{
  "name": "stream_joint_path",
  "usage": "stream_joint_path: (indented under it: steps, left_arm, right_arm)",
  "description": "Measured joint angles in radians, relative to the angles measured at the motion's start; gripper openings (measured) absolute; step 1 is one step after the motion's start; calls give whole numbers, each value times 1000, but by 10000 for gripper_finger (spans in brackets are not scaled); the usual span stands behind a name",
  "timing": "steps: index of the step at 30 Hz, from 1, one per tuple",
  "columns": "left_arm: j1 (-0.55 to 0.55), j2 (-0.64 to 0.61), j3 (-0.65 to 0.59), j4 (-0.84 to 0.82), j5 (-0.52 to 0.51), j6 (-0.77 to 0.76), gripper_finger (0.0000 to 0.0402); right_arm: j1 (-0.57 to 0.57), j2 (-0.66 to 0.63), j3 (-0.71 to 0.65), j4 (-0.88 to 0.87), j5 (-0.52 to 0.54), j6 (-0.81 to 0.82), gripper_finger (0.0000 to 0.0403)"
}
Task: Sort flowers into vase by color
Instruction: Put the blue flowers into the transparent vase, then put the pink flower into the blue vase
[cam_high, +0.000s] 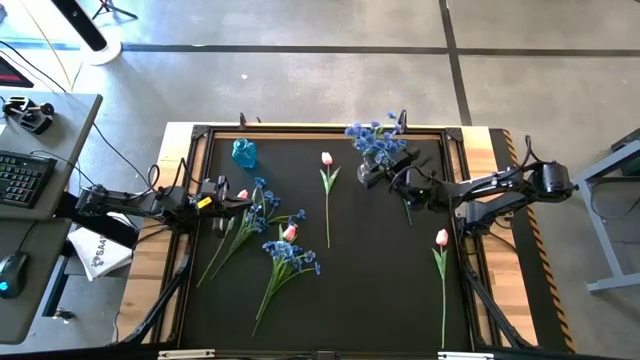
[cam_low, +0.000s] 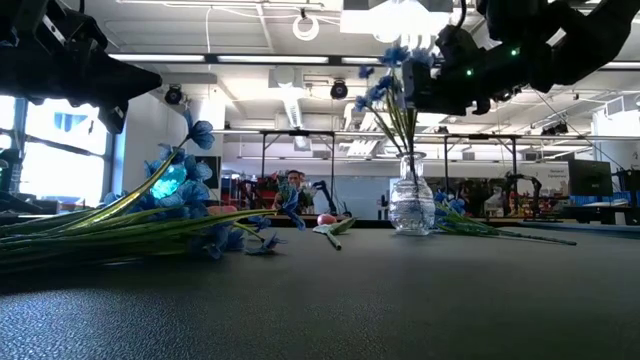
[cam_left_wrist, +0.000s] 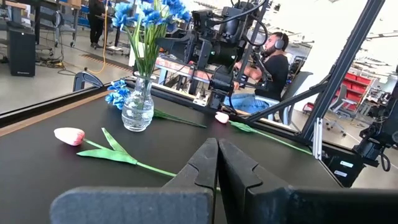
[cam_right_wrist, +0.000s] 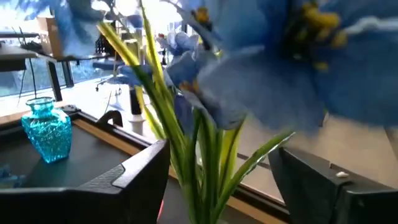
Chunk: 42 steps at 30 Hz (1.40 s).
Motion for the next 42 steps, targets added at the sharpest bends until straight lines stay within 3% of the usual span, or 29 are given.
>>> stream_joint_path:
  steps: [5, 13, 19, 22, 26, 35, 42]
  left_arm:
    - [0, 0, 0, -1, 0, -1, 0]
    - [0, 0, 0, -1, 0, -1, 0]
    - [0, 0, 0, 0, 0, 0, 0]
    - [0, 0, 0, 0, 0, 0, 0]
    - [0, 0, 0, -1, 1, 0, 0]
    - [-14, 0, 0, -4, 4, 0, 0]
    - [-42, 0, 0, -2, 3, 1, 0]
  right_arm:
    - [15, -85, 0, -182, -6, 68, 268]
    - [52, -294, 1, -596, -114, 251, 268]
    - [88, -381, 149, -1220, -268, 630, 259]
    - [121, -360, 243, -1465, -402, 844, 247]
    - [223, -292, 305, -1626, -597, 1034, 228]
    - [554, -62, 329, -1779, -888, 1598, 178]
    - [677, 112, 329, -1812, -1028, 1811, 150]
